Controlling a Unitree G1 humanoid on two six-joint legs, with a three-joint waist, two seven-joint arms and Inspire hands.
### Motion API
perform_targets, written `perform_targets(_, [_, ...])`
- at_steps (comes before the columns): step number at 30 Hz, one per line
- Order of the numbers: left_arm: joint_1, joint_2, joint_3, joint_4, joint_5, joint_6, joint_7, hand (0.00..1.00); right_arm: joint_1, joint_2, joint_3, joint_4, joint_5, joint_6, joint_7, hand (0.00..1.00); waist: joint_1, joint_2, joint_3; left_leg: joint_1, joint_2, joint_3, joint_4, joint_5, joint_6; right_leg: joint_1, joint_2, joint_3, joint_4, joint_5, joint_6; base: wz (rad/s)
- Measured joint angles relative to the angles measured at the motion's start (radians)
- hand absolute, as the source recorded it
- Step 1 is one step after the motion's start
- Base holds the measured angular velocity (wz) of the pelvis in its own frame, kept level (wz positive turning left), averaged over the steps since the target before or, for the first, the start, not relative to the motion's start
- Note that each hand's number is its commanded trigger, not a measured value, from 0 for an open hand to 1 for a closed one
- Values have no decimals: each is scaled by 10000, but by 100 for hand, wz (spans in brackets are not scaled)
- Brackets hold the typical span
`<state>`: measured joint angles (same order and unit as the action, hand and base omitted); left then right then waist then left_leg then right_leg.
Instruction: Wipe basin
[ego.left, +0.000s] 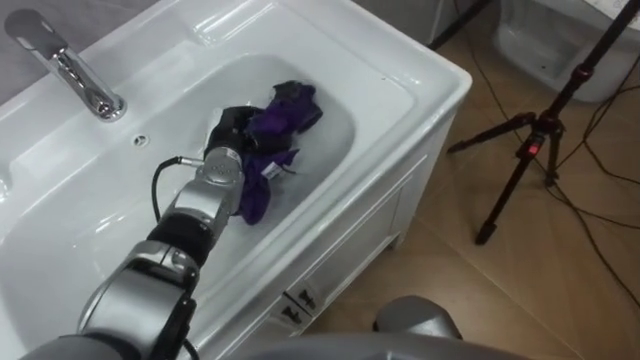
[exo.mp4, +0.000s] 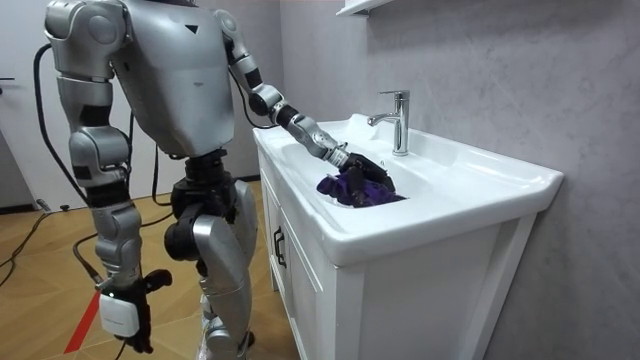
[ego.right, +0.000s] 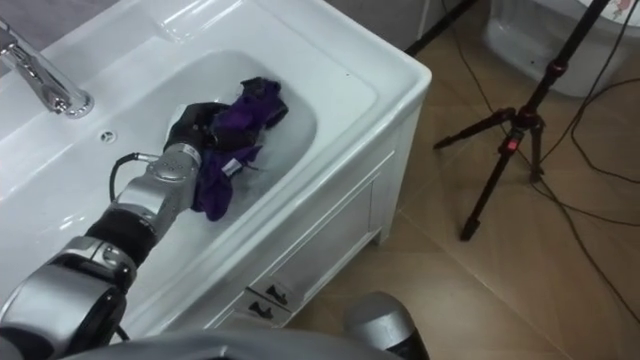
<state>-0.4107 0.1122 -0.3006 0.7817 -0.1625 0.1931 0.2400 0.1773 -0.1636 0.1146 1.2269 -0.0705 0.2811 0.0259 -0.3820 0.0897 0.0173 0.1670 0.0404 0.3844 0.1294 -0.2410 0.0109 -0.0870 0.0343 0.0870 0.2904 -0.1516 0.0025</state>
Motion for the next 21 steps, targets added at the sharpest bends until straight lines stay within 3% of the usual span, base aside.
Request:
perform_targets(6, [-1, -11, -1, -922, 176, 61, -134, 100, 13, -17, -72, -128, -41, -4, 76, 0, 1, 132, 72, -8, 4, -36, -11, -15, -3, 1, 3, 16, 1, 0, -1, 0])
perform_targets(21, [-228, 5, 21, -1259, 174, 67, -149, 100, 210, -16, -213, -263, -32, -28, -146, 0, 10, 177, 67, 10, 13, -40, 31, -14, -4, 189, 2, 62, -176, 39, 15, 0])
